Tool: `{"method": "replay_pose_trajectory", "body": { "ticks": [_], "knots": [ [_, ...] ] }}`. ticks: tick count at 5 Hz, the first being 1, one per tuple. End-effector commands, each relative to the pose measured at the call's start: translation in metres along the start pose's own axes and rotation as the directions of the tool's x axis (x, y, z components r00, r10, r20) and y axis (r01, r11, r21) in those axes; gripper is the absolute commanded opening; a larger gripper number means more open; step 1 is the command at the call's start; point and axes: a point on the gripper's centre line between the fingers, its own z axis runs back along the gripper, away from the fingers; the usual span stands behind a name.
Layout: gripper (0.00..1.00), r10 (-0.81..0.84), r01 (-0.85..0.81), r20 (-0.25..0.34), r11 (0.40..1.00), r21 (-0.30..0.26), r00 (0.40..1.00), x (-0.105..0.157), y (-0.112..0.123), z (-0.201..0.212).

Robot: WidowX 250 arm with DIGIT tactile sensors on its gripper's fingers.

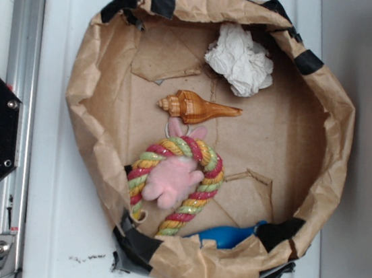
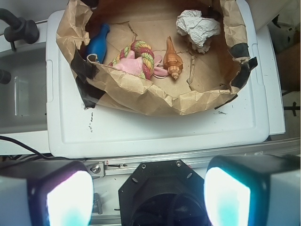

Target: Grab the white paper.

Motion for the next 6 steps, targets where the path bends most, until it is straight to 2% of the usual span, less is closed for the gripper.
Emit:
{"method": "replay_pose_trajectory", "body": {
  "ticks": [1, 2, 3, 4, 5, 6],
  "knots": [
    [1.0, 0.0, 0.0, 0.0, 1.0, 0.0, 1.0, 0.0, 0.0, 0.0],
    [1.0, 0.087, -0.09, 0.127, 0.996, 0.023, 0.988, 0.04, -0.006, -0.05],
    [1.0, 0.228, -0.229, 0.278, 0.973, -0.029, 0.933, 0.08, -0.002, -0.071],
    [1.0, 0.332, -0.352, 0.359, 0.936, -0.011, 0.872, 0.115, 0.009, -0.093],
    [1.0, 0.381, -0.437, 0.377, 0.897, 0.072, 0.844, 0.133, 0.024, -0.114],
    [1.0, 0.451, -0.507, 0.321, 0.854, 0.117, 0.833, 0.142, 0.047, -0.135]
  ]
}}
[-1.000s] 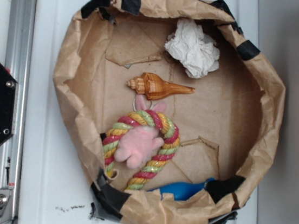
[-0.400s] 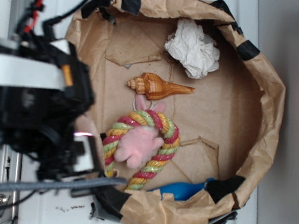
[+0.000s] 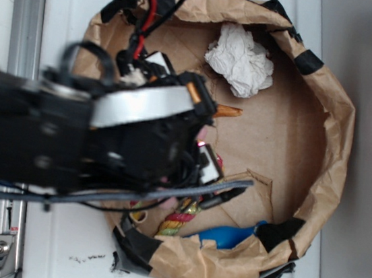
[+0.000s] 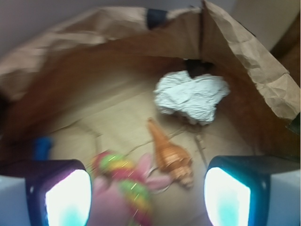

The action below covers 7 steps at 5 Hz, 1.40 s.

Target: Grab the white paper.

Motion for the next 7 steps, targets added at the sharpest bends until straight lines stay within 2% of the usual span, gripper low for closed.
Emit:
{"method": "replay_pose_trajectory", "body": {
  "ticks": [1, 4, 5, 6, 7],
  "knots": [
    [1.0, 0.088, -0.088, -0.008, 0.995, 0.044, 0.996, 0.03, 0.017, -0.013],
    [1.0, 0.088, -0.088, -0.008, 0.995, 0.044, 0.996, 0.03, 0.017, -0.013],
    [1.0, 0.217, -0.218, 0.042, 0.976, 0.018, 0.975, 0.038, 0.034, -0.035],
    [1.0, 0.23, -0.228, 0.057, 0.973, -0.034, 0.972, 0.031, 0.027, -0.04],
    [1.0, 0.242, -0.244, 0.091, 0.97, 0.001, 0.966, 0.027, 0.028, -0.053]
  ]
}}
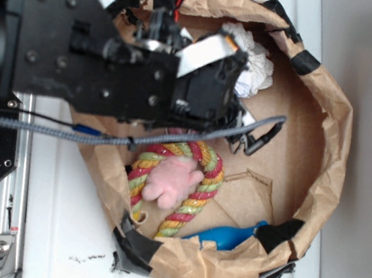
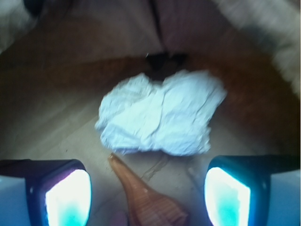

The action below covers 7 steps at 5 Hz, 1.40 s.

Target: Grab the white paper.

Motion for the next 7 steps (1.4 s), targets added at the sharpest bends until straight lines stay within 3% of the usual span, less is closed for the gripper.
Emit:
{"method": "replay_pose_trajectory", "body": {
  "ticks": [1, 2, 3, 5, 7],
  "knots": [
    [1.0, 0.041, -0.045, 0.075, 0.998, 0.042, 0.996, 0.016, 0.014, -0.017],
    [1.0, 0.049, -0.055, 0.084, 0.996, 0.075, 0.995, 0.019, 0.016, -0.028],
    [1.0, 0.03, -0.036, 0.106, 0.997, 0.063, 0.994, 0.021, 0.014, -0.028],
    [1.0, -0.002, -0.021, 0.157, 0.989, 0.145, 0.988, 0.042, 0.023, -0.056],
    [1.0, -0.011, 0.001, 0.118, 0.997, 0.083, 0.993, 0.048, 0.022, -0.034]
  ]
}}
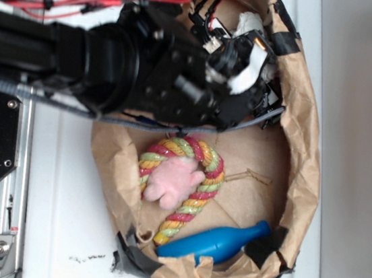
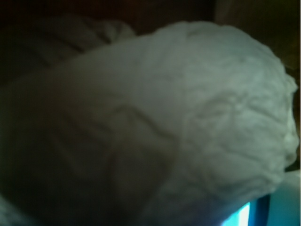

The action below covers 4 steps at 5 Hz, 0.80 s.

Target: Grab the white paper.

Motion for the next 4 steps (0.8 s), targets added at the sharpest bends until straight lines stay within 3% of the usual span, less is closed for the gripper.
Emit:
{"method": "replay_pose_trajectory", "body": {
  "ticks": [1, 2, 4],
  "knots": [
    [1.0, 0.013, -0.013, -0.001, 0.993, -0.114, 1.0, 0.019, 0.008, 0.054],
    [1.0, -0.014, 0.012, -0.016, 0.988, -0.155, 1.0, 0.017, 0.011, 0.077],
    [1.0, -0.286, 0.283, -0.008, 0.953, -0.107, 0.958, 0.024, 0.015, 0.055]
  ]
}}
